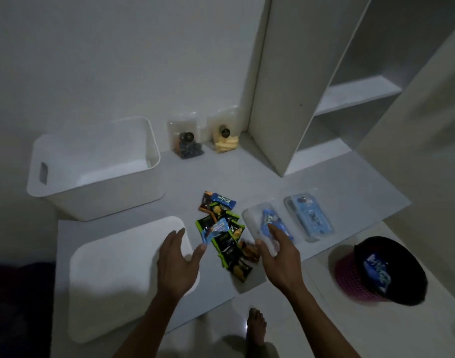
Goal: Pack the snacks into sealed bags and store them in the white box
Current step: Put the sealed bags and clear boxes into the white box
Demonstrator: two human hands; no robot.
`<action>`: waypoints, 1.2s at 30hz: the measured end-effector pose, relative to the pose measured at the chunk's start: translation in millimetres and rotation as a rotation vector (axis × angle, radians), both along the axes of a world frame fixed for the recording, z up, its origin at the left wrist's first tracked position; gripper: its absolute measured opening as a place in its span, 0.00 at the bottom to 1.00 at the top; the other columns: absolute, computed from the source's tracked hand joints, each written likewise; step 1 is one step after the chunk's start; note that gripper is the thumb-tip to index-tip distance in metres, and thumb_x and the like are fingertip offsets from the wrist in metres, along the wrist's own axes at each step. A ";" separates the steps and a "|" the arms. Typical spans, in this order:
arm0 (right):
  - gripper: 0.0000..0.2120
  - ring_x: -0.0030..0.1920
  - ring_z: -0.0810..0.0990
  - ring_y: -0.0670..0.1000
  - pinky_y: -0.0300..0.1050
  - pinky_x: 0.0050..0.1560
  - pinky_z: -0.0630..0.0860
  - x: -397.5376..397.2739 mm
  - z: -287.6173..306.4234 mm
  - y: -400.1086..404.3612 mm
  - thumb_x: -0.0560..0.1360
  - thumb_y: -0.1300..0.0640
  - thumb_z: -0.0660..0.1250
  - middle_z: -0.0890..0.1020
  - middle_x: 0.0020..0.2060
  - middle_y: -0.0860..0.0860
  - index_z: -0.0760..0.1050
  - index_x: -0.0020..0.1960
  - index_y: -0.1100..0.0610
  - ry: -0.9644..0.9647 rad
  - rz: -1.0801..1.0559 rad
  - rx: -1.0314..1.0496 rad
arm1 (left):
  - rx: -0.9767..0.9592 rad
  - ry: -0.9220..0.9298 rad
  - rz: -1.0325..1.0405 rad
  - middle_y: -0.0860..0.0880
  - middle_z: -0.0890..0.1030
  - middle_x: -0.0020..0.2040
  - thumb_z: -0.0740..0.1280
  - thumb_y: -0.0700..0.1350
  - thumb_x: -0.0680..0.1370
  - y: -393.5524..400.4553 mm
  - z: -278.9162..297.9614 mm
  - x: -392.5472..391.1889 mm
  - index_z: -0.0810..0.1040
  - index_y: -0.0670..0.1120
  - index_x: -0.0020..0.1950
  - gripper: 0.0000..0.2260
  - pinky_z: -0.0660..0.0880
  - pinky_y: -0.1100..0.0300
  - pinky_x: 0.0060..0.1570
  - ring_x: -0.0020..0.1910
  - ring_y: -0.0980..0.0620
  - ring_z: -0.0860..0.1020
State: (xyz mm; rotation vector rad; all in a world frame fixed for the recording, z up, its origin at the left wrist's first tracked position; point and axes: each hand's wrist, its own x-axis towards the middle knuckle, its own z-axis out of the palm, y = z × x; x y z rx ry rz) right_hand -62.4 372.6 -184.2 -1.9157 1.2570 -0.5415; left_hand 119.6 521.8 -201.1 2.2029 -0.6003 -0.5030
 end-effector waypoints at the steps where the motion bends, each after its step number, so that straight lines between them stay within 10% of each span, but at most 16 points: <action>1: 0.25 0.67 0.73 0.50 0.39 0.62 0.67 2.6 2.4 -13.4 0.77 0.48 0.69 0.76 0.68 0.51 0.71 0.71 0.54 -0.022 0.005 0.014 | -0.028 -0.003 0.008 0.45 0.67 0.75 0.70 0.58 0.74 -14.5 5.8 -1.5 0.68 0.45 0.74 0.32 0.61 0.47 0.73 0.75 0.47 0.63; 13: 0.20 0.59 0.78 0.49 0.42 0.56 0.73 119.1 74.2 -173.8 0.77 0.52 0.69 0.80 0.62 0.51 0.75 0.67 0.55 -0.114 0.304 -0.035 | -0.178 -0.154 0.196 0.46 0.73 0.70 0.71 0.54 0.75 -158.6 93.0 46.9 0.73 0.46 0.70 0.26 0.71 0.47 0.66 0.68 0.47 0.71; 24: 0.25 0.61 0.78 0.55 0.46 0.62 0.73 245.0 89.7 -288.8 0.74 0.56 0.71 0.79 0.63 0.57 0.72 0.69 0.57 -0.007 0.320 -0.098 | -0.059 -0.167 0.277 0.42 0.73 0.70 0.71 0.50 0.76 -234.9 85.5 184.6 0.69 0.42 0.72 0.28 0.68 0.50 0.68 0.68 0.43 0.71; 36: 0.25 0.55 0.78 0.53 0.37 0.49 0.70 323.8 8.5 -364.1 0.66 0.65 0.76 0.78 0.54 0.52 0.65 0.56 0.54 -0.061 0.138 -0.010 | -0.071 -0.037 0.450 0.50 0.74 0.47 0.72 0.46 0.75 -309.9 19.4 283.5 0.67 0.46 0.56 0.17 0.69 0.59 0.45 0.45 0.48 0.73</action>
